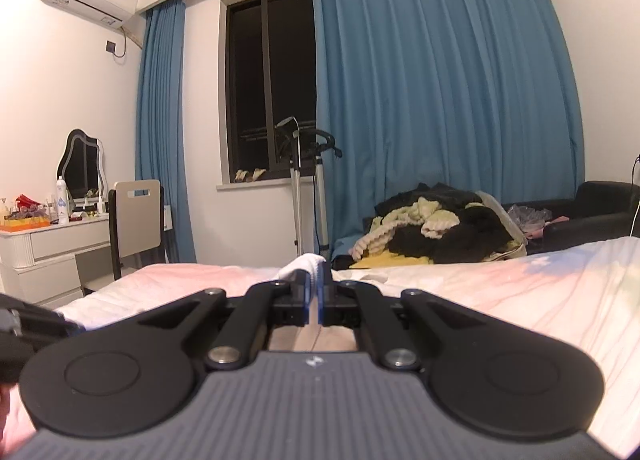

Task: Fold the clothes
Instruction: 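Lift the T-shirt high with both grippers and shake it out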

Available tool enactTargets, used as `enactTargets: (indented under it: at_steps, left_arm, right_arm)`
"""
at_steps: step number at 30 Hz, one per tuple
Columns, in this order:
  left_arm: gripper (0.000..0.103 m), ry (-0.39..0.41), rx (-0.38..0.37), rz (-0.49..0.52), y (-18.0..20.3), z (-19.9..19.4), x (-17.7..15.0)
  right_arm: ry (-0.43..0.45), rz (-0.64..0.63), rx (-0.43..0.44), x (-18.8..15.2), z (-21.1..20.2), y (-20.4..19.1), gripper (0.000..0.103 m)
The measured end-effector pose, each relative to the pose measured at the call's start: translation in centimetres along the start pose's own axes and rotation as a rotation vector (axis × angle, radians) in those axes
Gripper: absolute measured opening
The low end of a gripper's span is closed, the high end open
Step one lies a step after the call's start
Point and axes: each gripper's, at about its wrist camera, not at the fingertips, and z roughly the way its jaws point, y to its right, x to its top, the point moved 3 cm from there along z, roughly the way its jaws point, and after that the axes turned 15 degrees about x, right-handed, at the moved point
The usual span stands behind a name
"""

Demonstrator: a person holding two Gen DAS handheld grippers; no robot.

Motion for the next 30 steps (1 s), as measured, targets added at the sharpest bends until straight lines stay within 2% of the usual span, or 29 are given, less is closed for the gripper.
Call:
enactTargets:
  at_steps: [1, 2, 3, 5, 11, 14, 16, 18, 19, 21, 24, 26, 30]
  left_arm:
    - [0.024, -0.019, -0.007, 0.022, 0.4, 0.2, -0.2]
    - [0.039, -0.028, -0.01, 0.044, 0.6, 0.4, -0.5]
    - [0.059, -0.028, -0.015, 0.065, 0.8, 0.3, -0.7]
    - [0.073, -0.01, -0.031, 0.107, 1.4, -0.4, -1.0]
    - [0.073, 0.082, -0.052, 0.207, 3.6, -0.9, -1.8]
    - [0.073, 0.126, 0.011, 0.306, 6.1, 0.0, -2.2]
    - [0.071, 0.103, 0.064, 0.339, 6.8, 1.0, -2.7]
    - [0.059, 0.059, 0.119, 0.349, 7.1, 2.2, -3.0]
    - [0.055, 0.032, 0.15, 0.344, 6.8, 3.0, -3.1]
    - [0.035, -0.009, 0.197, 0.308, 5.9, 4.1, -3.1]
    - [0.031, -0.045, 0.235, 0.228, 4.2, 4.7, -2.6]
    - [0.03, -0.028, 0.275, 0.193, 3.2, 4.3, -2.1]
    - [0.03, 0.0, 0.307, 0.142, 1.9, 3.2, -1.3]
  right_arm:
    - [-0.007, 0.003, 0.003, -0.2, 0.3, -0.1, 0.004]
    - [-0.015, 0.005, 0.006, -0.3, 0.5, -0.1, 0.004]
    - [-0.022, 0.008, 0.009, -0.5, 0.8, -0.2, 0.004]
    - [-0.035, 0.013, 0.013, -0.6, 1.2, -0.1, 0.004]
    - [-0.05, 0.039, 0.022, -1.6, 2.3, 0.2, 0.004]
    - [-0.04, 0.059, 0.027, -1.4, 2.3, 0.1, 0.004]
    - [-0.029, 0.062, 0.025, -1.1, 2.2, -0.1, 0.004]
    - [-0.022, 0.054, 0.018, -1.0, 2.1, -0.3, 0.004]
    - [-0.023, 0.046, 0.012, -1.1, 2.1, -0.3, 0.004]
    - [-0.035, 0.019, -0.007, -1.6, 2.1, -0.2, 0.004]
    - [-0.101, -0.048, -0.079, -2.8, 2.8, -0.1, 0.004]
    - [-0.185, -0.113, -0.14, -4.1, 3.8, -0.1, 0.004]
    - [-0.312, -0.155, -0.183, -7.1, 5.4, 0.5, 0.004]
